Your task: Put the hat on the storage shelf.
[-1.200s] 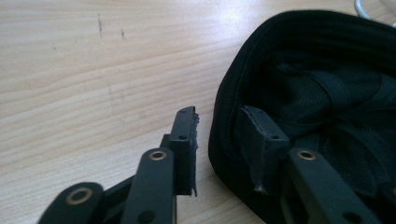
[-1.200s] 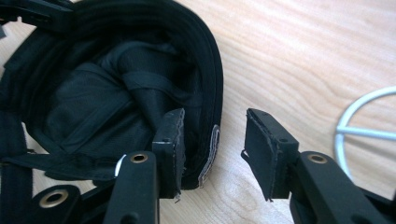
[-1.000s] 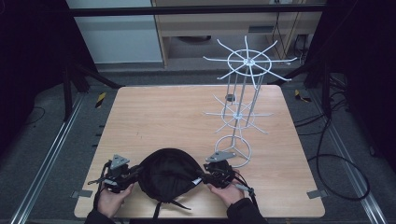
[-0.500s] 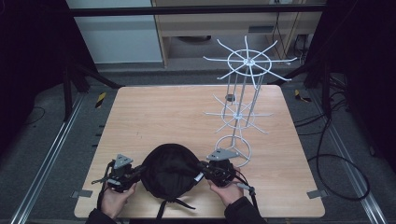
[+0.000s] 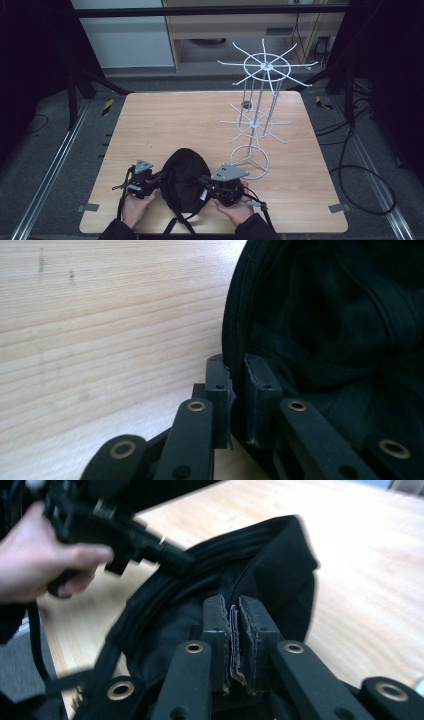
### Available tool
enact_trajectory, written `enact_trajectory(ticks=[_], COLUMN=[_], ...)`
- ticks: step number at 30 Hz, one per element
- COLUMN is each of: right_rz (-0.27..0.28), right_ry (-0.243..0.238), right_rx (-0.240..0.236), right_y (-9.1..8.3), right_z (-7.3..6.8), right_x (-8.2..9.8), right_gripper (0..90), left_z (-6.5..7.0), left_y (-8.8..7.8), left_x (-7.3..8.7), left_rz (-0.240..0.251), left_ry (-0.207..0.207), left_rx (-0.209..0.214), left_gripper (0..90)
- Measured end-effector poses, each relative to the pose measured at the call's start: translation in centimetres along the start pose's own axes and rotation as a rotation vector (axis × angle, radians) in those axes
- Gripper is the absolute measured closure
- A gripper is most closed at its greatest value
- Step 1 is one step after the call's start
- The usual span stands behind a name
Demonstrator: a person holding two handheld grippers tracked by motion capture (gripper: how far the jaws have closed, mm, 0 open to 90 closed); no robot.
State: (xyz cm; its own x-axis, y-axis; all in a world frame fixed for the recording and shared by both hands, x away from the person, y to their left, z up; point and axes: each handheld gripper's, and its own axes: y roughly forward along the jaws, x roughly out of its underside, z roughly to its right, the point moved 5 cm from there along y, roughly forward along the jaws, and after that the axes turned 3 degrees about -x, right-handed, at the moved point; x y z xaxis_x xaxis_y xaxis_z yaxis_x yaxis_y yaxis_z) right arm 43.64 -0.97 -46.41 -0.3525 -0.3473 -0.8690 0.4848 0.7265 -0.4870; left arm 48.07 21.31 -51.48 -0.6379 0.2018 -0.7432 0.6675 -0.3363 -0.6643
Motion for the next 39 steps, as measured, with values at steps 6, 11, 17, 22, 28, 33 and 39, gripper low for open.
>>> enact_trajectory(ticks=[6,11,17,22,28,33,39], right_rz=[-0.038,-0.037,-0.021,-0.022,-0.026,-0.027,-0.032], right_ry=[-0.009,0.026,0.032,0.034,0.026,0.021,0.015], right_rx=[0.031,0.068,0.101,0.101,0.079,0.07,0.058], right_y=[0.7,0.4,0.1,0.2,0.3,0.4,0.5], right_z=[0.1,0.9,1.3,1.2,1.0,0.9,0.6], right_x=[0.9,1.2,1.3,1.5,1.8,1.8,1.9], right_gripper=[82.0,82.3,82.6,82.0,80.4,79.9,79.9], left_z=[-0.4,-0.8,-1.1,0.6,2.9,4.8,6.5], left_y=[-0.1,-0.8,-3.6,-4.9,-3.8,-2.7,-1.8], left_x=[-0.2,-0.5,-1.9,-3.0,-4.1,-4.8,-5.1], left_rz=[0.009,0.036,0.133,0.186,0.168,0.157,0.141], left_ry=[0.008,0.009,-0.015,-0.012,0.005,0.003,0.01], left_rx=[0.012,0.029,0.057,0.122,0.17,0.207,0.21], left_gripper=[80.2,70.6,59.1,54.6,47.6,43.5,39.7])
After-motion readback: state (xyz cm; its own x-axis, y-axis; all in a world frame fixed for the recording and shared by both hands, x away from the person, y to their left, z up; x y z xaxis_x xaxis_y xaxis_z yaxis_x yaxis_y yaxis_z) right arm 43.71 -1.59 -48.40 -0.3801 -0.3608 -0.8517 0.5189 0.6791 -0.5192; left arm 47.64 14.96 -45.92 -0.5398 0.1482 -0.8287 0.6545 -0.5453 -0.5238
